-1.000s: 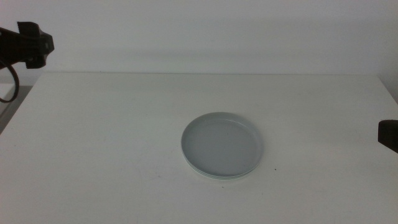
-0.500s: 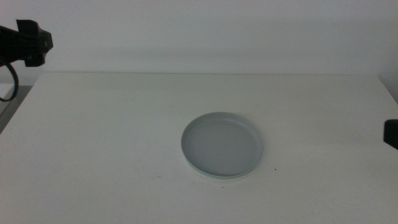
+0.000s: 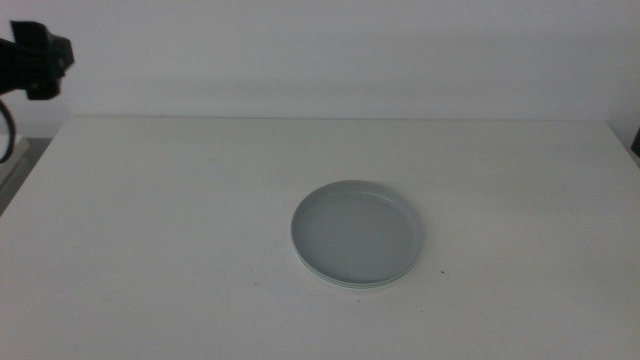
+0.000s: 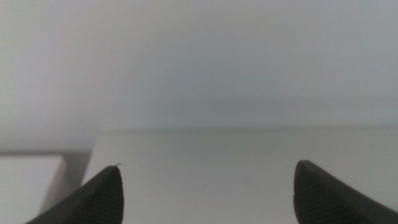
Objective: Stack the three bowls on top of each other.
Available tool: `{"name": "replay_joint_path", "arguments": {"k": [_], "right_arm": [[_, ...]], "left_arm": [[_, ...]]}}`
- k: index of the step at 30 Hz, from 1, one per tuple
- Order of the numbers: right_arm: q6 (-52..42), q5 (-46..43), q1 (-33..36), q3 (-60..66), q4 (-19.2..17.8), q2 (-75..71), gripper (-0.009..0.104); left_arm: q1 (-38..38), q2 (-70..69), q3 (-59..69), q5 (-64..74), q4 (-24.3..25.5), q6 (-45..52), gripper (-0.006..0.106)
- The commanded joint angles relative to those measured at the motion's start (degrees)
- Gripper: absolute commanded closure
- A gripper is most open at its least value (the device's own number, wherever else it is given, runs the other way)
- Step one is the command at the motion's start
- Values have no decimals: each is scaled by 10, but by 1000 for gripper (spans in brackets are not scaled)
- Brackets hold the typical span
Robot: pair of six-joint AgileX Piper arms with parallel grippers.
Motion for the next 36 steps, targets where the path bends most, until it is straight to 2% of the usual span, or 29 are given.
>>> {"name": "replay_joint_path", "arguments": {"k": [1, 4, 6, 9, 11, 18, 25, 33, 36], "right_arm": [[-4, -23, -43, 29, 24, -7, 2], [-4, -54, -99, 78, 18, -44, 2], [-4, -58, -124, 113, -3, -83, 2], [-4, -55, -150, 164, -57, -162, 2], [-4, -52, -160, 194, -73, -215, 2], [-4, -35, -163, 278, -72, -287, 2], [-4, -41, -183, 355, -68, -299, 2], [-4, -55, -189, 378, -70, -325, 2], [-4, -35, -189, 378, -72, -325, 2]], "left_arm": [[0, -34, 19, -34, 7, 0, 7], [0, -95, 61, -80, 11, 0, 7], [0, -138, 96, -115, 11, 0, 7], [0, -217, 151, -129, 11, 0, 7], [0, -267, 176, -129, 11, 0, 7], [0, -387, 235, -95, 11, 0, 7], [0, -471, 383, -91, 21, 0, 7], [0, -596, 531, -92, 20, 0, 7], [0, -602, 541, -94, 15, 0, 7]]}}
